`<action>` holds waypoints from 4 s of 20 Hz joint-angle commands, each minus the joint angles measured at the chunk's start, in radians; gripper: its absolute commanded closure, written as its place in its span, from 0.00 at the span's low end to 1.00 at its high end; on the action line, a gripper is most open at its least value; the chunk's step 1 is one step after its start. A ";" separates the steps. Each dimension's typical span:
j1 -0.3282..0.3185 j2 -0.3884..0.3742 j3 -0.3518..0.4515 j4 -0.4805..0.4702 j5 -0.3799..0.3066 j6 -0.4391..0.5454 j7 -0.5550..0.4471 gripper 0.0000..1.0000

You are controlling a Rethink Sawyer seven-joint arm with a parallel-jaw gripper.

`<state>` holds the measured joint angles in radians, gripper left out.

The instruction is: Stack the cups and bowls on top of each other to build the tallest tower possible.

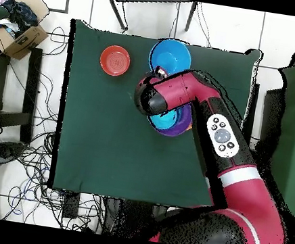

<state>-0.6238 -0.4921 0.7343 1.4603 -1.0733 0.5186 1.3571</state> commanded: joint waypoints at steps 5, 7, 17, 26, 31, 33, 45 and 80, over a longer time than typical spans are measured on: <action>0.017 -0.075 0.008 0.043 -0.033 -0.044 -0.137 1.00; 0.012 -0.060 0.013 0.037 -0.030 -0.047 -0.142 1.00; -0.024 -0.172 0.023 0.098 0.029 -0.023 -0.109 1.00; -0.055 -0.369 0.036 0.177 0.159 0.044 -0.090 1.00; -0.018 -0.434 -0.025 0.206 0.201 0.100 -0.007 1.00; -0.007 -0.447 -0.042 0.231 0.200 0.093 0.012 1.00; -0.004 -0.441 -0.049 0.355 0.267 0.028 0.056 1.00; 0.009 -0.389 -0.130 0.464 0.255 -0.117 0.120 1.00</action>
<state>-0.6583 -0.9781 0.6926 1.9335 -0.7137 0.4944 1.3573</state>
